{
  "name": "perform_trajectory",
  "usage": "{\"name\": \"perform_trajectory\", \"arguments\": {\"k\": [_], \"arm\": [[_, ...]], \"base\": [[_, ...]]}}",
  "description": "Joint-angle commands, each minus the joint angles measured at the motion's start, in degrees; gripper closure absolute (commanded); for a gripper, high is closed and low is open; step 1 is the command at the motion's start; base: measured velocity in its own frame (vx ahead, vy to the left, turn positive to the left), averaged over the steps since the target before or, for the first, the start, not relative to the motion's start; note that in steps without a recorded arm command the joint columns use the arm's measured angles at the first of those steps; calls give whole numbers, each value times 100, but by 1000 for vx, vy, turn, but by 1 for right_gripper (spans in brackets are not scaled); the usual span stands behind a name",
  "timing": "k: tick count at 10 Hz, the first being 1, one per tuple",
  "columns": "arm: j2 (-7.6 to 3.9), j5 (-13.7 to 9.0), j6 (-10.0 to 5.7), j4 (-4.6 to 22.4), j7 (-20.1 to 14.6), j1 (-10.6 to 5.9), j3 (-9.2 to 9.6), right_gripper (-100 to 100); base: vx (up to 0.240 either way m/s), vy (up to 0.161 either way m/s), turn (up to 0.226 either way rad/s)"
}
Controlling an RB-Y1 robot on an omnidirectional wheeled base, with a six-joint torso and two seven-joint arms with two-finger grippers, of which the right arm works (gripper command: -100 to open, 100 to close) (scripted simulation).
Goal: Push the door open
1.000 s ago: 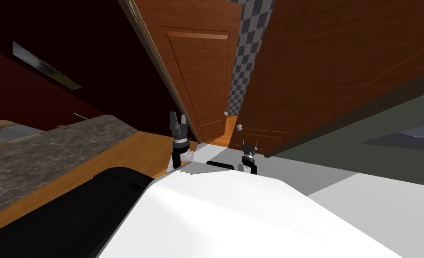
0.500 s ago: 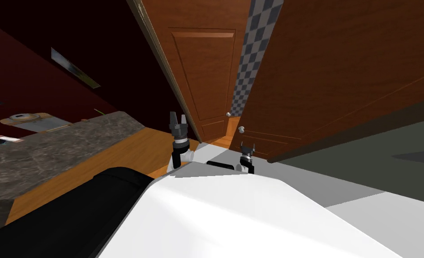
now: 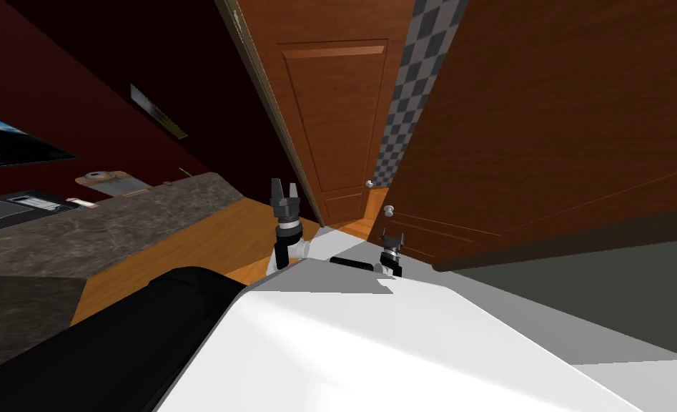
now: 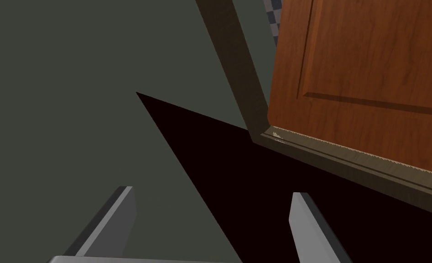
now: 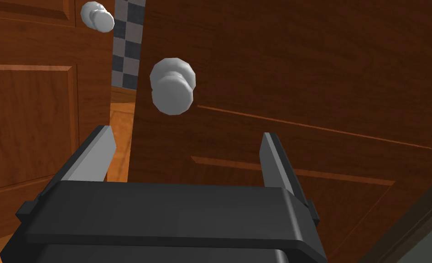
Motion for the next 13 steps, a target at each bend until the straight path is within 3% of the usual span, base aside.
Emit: {"name": "perform_trajectory", "arguments": {"k": [1, 7, 10, 11, 12, 13], "arm": [[36, -119, -83, 208, -136, -74, 40, -100], [277, -632, -406, 971, -671, -269, 258, -100], [357, -758, -486, 1158, -803, -317, 311, -100], [339, -727, -453, 1089, -753, -292, 299, -100], [177, -741, -455, 1112, -779, -312, 286, -100], [86, -747, -448, 1121, -789, -324, 273, -100]], "base": [[51, -97, 123], [48, -117, 206], [36, -87, 105], [17, -30, 24], [70, -31, 4], [143, -54, 23]]}}
